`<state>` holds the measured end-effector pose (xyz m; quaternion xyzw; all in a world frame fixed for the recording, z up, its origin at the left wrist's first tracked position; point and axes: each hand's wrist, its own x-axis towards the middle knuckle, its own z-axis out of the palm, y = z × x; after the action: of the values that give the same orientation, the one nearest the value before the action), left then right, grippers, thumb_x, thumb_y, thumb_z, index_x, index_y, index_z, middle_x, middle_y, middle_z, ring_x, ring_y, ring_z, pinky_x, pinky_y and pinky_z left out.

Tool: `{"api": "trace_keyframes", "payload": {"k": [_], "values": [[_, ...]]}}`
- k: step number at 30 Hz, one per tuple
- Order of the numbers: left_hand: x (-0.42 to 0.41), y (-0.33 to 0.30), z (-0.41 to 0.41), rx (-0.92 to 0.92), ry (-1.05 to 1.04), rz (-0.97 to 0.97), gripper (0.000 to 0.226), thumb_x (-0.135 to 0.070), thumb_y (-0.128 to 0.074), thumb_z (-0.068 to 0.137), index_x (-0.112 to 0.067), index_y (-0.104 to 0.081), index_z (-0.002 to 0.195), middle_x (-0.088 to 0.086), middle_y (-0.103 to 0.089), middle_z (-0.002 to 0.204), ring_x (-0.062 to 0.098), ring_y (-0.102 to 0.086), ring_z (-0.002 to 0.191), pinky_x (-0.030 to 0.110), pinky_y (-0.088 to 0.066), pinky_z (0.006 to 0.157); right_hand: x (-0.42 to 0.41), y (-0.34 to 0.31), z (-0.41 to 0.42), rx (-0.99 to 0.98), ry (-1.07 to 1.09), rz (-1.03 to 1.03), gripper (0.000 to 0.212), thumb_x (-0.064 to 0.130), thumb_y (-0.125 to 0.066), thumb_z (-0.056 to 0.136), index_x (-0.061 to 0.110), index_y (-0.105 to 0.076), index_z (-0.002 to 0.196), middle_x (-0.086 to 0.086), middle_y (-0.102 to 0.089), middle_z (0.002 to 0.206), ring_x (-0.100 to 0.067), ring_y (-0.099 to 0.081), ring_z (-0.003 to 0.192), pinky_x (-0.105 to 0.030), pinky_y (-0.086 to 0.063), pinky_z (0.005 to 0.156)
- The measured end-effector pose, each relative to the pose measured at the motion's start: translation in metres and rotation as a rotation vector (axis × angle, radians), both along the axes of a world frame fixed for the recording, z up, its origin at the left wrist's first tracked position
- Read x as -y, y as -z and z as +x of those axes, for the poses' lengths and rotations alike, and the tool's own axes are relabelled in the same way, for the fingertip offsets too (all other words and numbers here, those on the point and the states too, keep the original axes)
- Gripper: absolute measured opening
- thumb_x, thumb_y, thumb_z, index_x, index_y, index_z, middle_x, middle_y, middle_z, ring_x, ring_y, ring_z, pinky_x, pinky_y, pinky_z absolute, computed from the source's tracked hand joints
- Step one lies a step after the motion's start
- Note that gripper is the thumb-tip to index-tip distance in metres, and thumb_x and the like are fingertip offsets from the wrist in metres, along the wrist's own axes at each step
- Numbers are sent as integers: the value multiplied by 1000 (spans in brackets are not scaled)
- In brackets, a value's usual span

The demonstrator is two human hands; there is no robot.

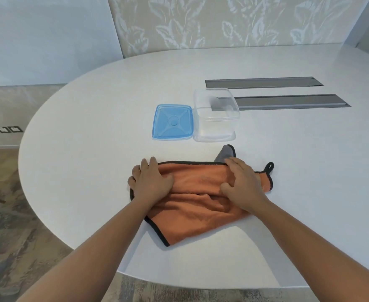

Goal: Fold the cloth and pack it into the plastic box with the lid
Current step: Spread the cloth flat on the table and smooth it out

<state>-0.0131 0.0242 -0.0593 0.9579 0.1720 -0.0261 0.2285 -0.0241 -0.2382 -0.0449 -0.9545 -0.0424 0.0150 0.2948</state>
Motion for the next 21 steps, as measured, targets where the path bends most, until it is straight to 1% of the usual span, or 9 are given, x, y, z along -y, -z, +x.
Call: {"api": "trace_keyframes", "payload": {"k": [3,5,7,9,11,14,17,19,21], "values": [[-8,-2,2,6,26,72,71,-61,-57,83,-25,-43,143,7,-44,147,36,-34,136,53,-30,107,8,-9,7,-33,-9,-137,65,44,-61,74,31,-56,138,4,-58,136,-24,-51,125,-49,-37,101],[-12,-4,3,12,50,46,52,-59,-59,82,-31,-55,126,4,-54,129,34,-41,127,48,-31,96,11,-14,11,-25,-6,-144,31,46,-60,69,31,-64,96,9,-66,93,-21,-62,94,-44,-38,84],[-13,-4,2,31,54,0,33,-56,-61,83,-34,-62,107,-2,-59,111,32,-46,120,44,-30,88,14,-19,15,-52,-17,-164,28,52,-59,66,26,-56,76,10,-58,68,-16,-60,75,-40,-31,76],[-12,-5,0,56,69,10,29,-57,-58,86,-29,-60,88,-6,-57,96,30,-48,112,42,-28,83,19,-22,18,-77,-47,-218,39,62,-66,65,26,-53,72,10,-57,66,-13,-58,72,-40,-27,74],[-12,-5,-3,80,67,0,32,-59,-53,86,-28,-56,81,-8,-56,89,26,-48,104,43,-32,83,24,-27,19,-94,-100,-281,51,71,-72,62,25,-51,71,10,-57,70,-12,-56,72,-39,-27,72],[-16,-17,-4,102,46,-257,32,-59,-51,80,-29,-62,83,-9,-67,85,25,-63,91,43,-50,85,32,-36,17,-180,-217,-297,61,73,-78,51,26,-46,73,9,-55,81,-14,-53,74,-37,-33,72],[-17,-36,-3,191,22,-631,25,-49,-61,86,-27,-74,89,-8,-77,83,18,-73,88,32,-55,72,37,-48,12,-336,-343,-231,63,58,-86,47,33,-47,90,13,-58,97,-13,-58,85,-36,-47,72],[-17,-45,-2,201,18,-737,28,-51,-65,91,-26,-78,95,-10,-79,87,15,-75,91,30,-56,75,37,-52,10,-397,-381,-236,64,45,-88,55,37,-46,103,16,-61,100,-11,-61,89,-35,-52,74],[-17,-52,-2,153,101,-793,39,-61,-68,88,-26,-79,100,-8,-81,94,16,-76,94,34,-58,83,36,-55,11,-388,-411,-302,43,33,-81,68,33,-50,98,11,-61,95,-12,-59,84,-34,-50,69]]}}
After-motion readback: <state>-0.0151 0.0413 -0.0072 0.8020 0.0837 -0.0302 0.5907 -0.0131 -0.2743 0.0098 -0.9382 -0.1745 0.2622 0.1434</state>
